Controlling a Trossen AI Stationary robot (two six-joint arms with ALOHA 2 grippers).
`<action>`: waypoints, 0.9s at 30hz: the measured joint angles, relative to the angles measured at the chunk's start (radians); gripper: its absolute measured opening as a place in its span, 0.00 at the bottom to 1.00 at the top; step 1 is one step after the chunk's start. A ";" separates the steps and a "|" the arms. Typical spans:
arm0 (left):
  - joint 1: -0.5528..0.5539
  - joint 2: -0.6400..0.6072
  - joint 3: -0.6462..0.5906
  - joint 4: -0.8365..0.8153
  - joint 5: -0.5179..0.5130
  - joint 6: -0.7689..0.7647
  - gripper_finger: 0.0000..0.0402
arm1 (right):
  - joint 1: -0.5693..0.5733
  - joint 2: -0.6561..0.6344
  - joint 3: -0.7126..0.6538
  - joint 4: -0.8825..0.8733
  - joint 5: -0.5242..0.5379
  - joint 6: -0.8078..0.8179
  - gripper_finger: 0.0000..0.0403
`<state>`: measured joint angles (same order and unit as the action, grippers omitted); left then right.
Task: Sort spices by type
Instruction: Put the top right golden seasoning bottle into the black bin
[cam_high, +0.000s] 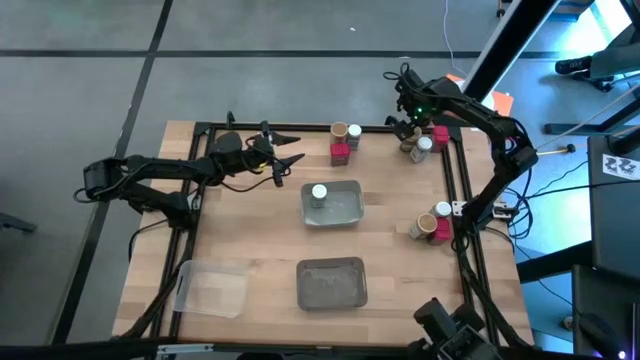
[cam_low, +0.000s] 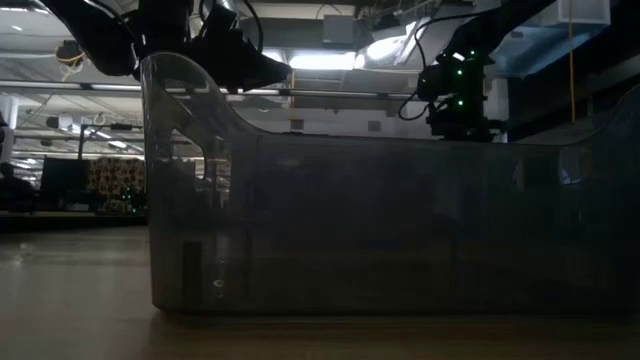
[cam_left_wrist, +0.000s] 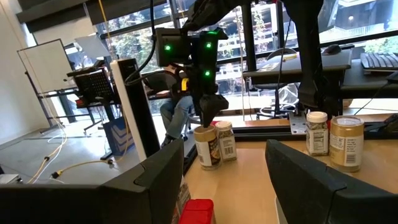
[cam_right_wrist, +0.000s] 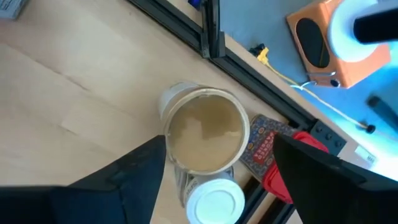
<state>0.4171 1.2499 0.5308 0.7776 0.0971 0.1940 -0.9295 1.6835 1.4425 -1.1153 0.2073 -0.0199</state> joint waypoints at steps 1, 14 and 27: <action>0.000 0.000 0.000 0.000 0.000 0.000 0.54 | 0.000 0.002 0.000 -0.003 -0.001 -0.010 0.75; 0.000 0.000 0.000 0.000 0.000 0.019 0.54 | 0.000 0.050 -0.030 0.037 -0.017 -0.041 0.90; 0.000 0.000 0.000 -0.003 0.000 0.019 0.54 | 0.000 0.150 -0.030 0.031 -0.007 -0.062 0.87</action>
<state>0.4171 1.2499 0.5308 0.7746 0.0967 0.2134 -0.9298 1.8335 1.4128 -1.0843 0.1999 -0.0820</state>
